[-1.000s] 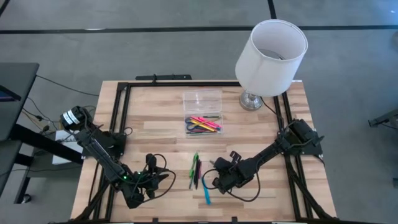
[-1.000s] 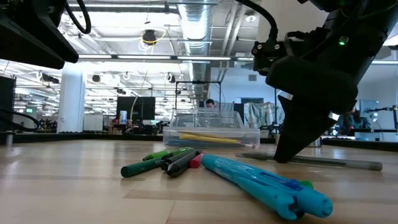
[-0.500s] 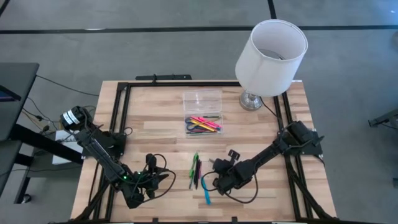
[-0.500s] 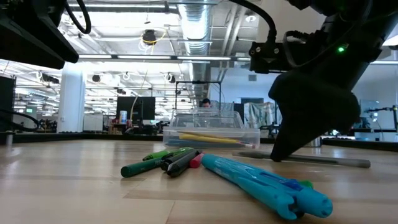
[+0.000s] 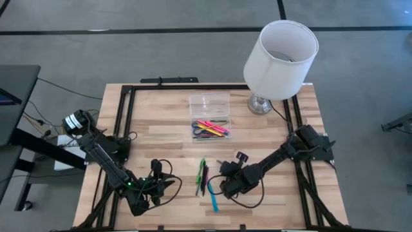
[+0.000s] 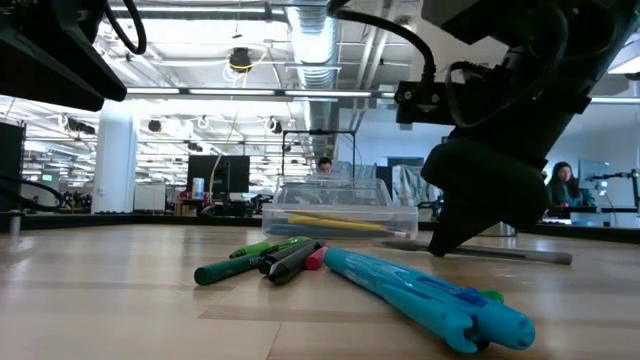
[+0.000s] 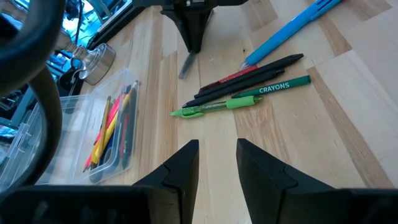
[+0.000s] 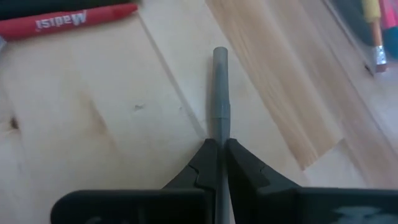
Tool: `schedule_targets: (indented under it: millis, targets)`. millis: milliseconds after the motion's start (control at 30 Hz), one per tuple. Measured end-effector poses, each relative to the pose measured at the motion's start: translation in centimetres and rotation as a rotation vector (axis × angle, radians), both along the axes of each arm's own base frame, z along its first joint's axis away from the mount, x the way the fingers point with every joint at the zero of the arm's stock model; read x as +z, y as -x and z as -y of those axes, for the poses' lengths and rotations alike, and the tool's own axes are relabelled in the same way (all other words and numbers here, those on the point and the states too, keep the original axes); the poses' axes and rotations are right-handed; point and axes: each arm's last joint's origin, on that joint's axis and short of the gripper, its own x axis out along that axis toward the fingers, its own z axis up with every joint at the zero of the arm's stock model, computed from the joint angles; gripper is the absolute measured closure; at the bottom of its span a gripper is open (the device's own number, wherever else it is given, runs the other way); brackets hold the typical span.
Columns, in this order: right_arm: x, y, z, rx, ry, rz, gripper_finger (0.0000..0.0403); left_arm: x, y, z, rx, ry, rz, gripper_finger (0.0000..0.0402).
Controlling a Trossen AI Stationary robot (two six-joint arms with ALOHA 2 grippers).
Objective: Pick & place school supplies into a supply box
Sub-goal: Put the grey pen into the supply box
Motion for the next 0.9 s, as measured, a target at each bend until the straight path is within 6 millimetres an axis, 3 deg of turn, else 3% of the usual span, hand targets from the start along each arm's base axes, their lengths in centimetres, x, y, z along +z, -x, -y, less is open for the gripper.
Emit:
schedule_targets:
  millis: [333,600,900]
  targets:
    - [1.5,-1.5,0.8,0.058,0.076,-0.032,0.0396,0.0,0.0,0.0,0.000,0.000,0.000,0.0299]
    - [2.2,-2.8,2.4,0.084,0.096,-0.061,0.0396,0.0,0.0,0.0,0.000,0.000,0.000,0.0299]
    - [4.2,-5.3,5.1,0.120,0.141,-0.067,0.0396,0.0,0.0,0.0,0.000,0.000,-0.001,0.0299]
